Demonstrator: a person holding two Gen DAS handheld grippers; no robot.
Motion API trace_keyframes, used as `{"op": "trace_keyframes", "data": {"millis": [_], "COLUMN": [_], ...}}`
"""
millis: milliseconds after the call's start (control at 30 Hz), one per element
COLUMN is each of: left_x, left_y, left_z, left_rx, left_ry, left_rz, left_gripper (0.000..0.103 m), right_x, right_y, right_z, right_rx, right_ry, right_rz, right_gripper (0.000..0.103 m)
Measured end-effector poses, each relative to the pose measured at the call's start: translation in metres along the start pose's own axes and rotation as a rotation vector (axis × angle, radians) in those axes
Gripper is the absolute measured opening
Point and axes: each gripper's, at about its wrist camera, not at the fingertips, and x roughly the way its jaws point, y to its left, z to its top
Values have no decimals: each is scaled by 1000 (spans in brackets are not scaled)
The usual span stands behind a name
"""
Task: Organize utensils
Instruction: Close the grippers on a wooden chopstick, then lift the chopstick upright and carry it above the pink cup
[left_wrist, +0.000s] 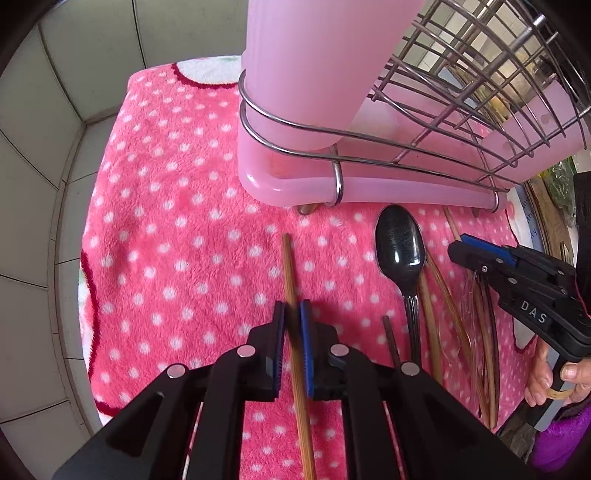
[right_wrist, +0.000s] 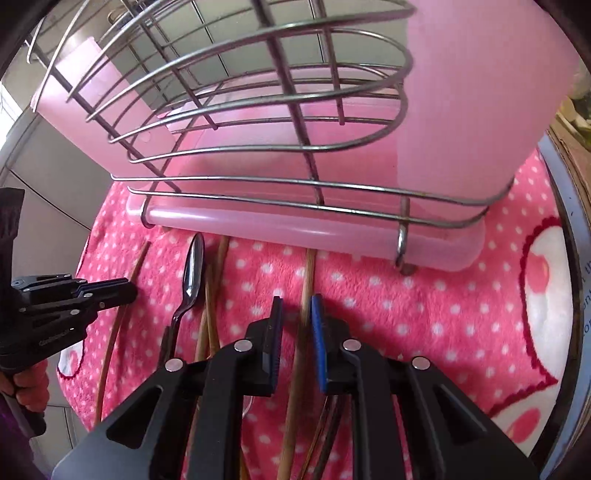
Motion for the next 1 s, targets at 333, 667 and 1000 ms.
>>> {"op": "trace_keyframes", "data": {"millis": [333,667,1000], "left_x": [-4,-73,-139], "left_y": [-12,6,-8], "left_z": [-4,-32,-53], "left_rx": [9,-28,-6], "left_ry": [-21,-179,-371], "left_rz": [22,-40,-86], "left_gripper": [6,5,5], "right_x": [-16,-77,-137], "right_y": [-5,-13,-21], "right_z": [-11,-39,-57], "right_rx": [34,90,82], "right_ry": [-67,-228,-389], "right_rz": [26,110,132], "right_gripper": [6,6,6]}}
